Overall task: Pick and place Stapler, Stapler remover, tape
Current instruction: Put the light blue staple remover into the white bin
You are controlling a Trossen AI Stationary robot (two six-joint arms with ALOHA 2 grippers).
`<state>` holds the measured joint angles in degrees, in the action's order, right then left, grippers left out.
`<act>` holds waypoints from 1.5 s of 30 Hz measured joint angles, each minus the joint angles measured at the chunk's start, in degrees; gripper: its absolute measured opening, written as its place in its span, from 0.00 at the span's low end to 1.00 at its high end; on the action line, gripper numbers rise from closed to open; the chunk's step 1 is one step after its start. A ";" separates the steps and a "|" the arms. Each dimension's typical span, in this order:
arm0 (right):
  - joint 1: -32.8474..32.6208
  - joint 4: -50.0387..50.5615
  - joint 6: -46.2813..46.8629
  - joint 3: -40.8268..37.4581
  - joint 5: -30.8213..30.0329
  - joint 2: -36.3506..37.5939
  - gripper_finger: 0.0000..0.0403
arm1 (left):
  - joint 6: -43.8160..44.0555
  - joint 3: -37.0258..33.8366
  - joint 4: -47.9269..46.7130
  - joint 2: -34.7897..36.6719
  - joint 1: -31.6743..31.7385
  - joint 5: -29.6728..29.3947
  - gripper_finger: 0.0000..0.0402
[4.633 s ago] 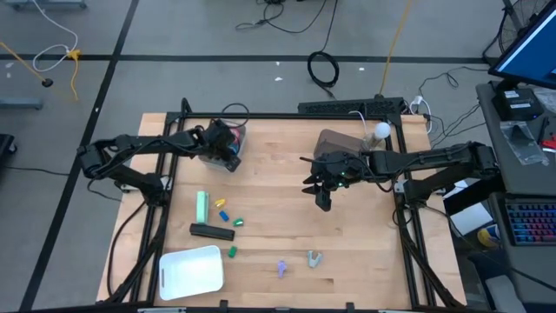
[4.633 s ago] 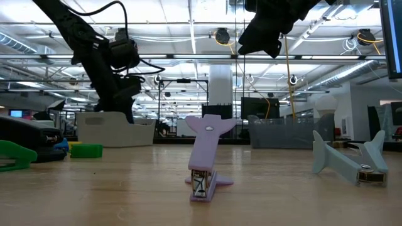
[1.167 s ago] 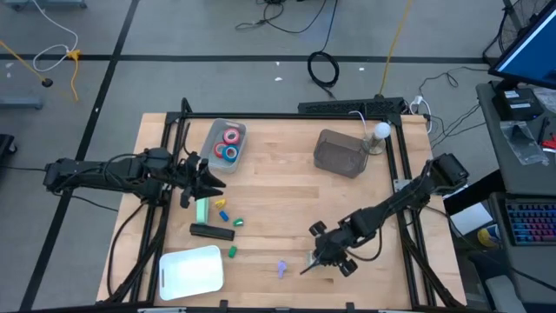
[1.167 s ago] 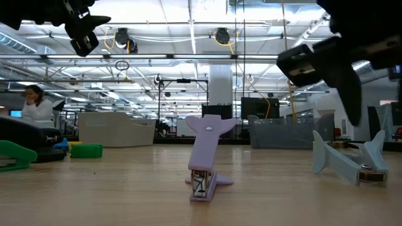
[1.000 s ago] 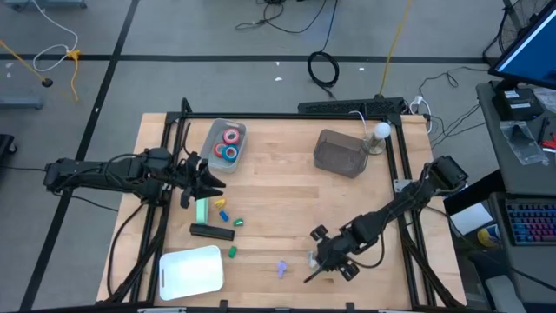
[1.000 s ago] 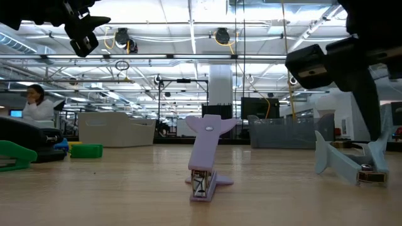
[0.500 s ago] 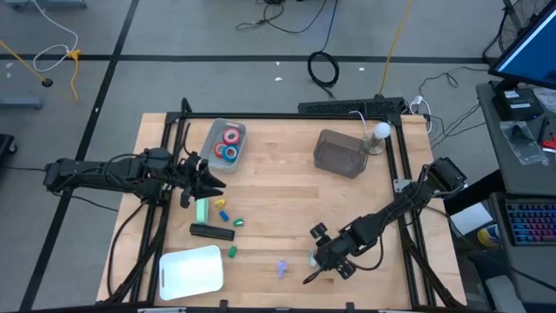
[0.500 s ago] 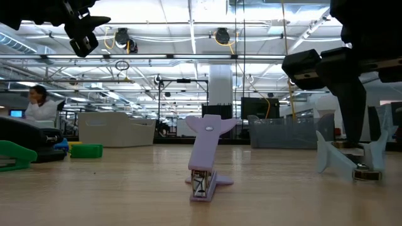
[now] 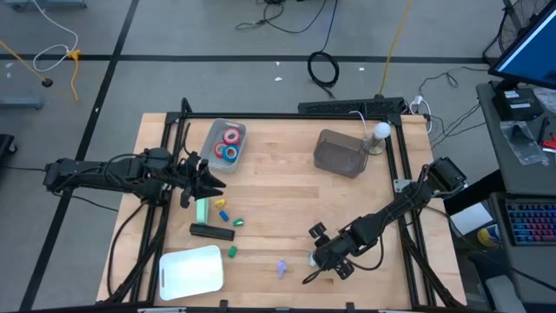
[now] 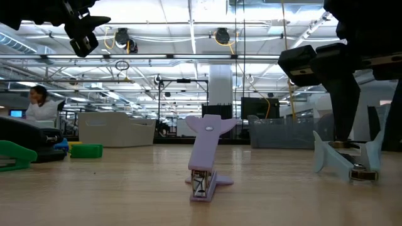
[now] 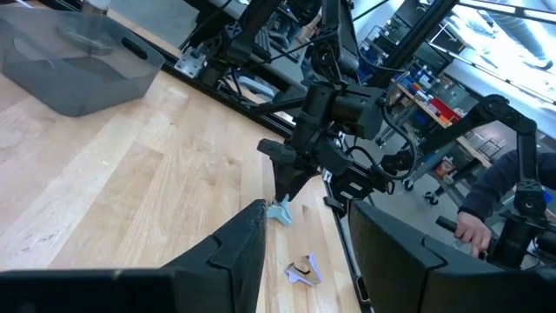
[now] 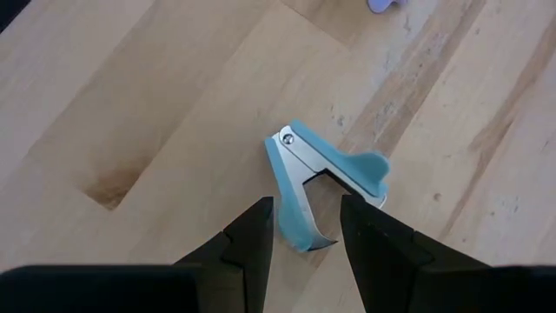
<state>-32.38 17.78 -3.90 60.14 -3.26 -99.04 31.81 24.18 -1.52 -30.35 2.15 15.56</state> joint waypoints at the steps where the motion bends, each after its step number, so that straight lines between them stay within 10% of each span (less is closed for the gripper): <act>1: 0.00 0.00 0.00 0.00 -0.04 0.00 0.32 | 0.00 0.00 0.00 0.00 0.00 -0.01 0.42; 45: 0.17 0.34 2.86 0.02 -2.96 0.13 0.01 | -0.02 0.00 0.11 0.00 0.02 -0.67 0.42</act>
<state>-32.21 18.12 -1.04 60.16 -6.22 -98.91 31.80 24.18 -1.41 -30.35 2.17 14.90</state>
